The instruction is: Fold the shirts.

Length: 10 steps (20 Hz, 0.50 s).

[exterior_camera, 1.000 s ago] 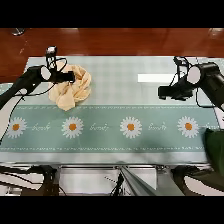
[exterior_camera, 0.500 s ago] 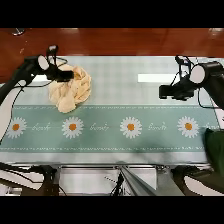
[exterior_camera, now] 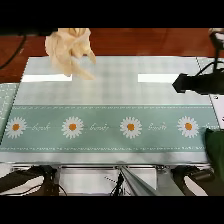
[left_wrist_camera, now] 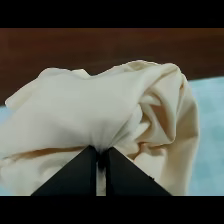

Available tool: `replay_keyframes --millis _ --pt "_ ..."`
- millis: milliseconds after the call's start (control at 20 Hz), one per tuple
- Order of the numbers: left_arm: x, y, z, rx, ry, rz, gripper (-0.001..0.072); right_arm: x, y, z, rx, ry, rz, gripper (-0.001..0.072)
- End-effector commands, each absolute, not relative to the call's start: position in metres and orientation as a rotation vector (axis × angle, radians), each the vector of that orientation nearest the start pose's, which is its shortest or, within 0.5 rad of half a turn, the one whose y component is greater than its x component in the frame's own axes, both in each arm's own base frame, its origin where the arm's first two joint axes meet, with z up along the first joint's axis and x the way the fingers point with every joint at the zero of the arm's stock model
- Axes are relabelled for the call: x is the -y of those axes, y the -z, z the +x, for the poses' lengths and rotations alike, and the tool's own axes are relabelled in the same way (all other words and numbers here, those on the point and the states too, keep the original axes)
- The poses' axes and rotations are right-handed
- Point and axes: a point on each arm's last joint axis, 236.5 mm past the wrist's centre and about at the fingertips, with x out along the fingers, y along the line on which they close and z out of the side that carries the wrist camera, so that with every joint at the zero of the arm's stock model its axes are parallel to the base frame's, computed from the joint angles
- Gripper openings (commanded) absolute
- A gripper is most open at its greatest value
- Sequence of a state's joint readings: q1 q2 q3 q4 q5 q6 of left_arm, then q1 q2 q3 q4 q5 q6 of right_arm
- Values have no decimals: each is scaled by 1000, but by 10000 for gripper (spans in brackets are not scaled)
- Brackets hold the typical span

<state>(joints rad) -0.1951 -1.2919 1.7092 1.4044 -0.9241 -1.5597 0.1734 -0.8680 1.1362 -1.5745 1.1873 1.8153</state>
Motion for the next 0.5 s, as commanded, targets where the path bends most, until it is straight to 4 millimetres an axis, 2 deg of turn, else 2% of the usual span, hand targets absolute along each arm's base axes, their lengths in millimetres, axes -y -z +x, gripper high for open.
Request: replay_keyframes --millis 0,100,200,350,450 --pt "156 -365 435 -312 388 -82 24 -56 -194 305 -795 -82 153 621" --pt "183 -388 410 -266 463 -112 24 -57 -213 288 -739 -110 156 621" --pt "223 -389 385 -285 559 -144 24 -55 -229 274 -685 -120 158 621" --pt "297 -362 345 -322 726 -180 23 -52 -242 259 -641 -127 162 621" --pt "326 -331 324 -348 759 -258 23 -51 -239 254 -659 -125 157 621"
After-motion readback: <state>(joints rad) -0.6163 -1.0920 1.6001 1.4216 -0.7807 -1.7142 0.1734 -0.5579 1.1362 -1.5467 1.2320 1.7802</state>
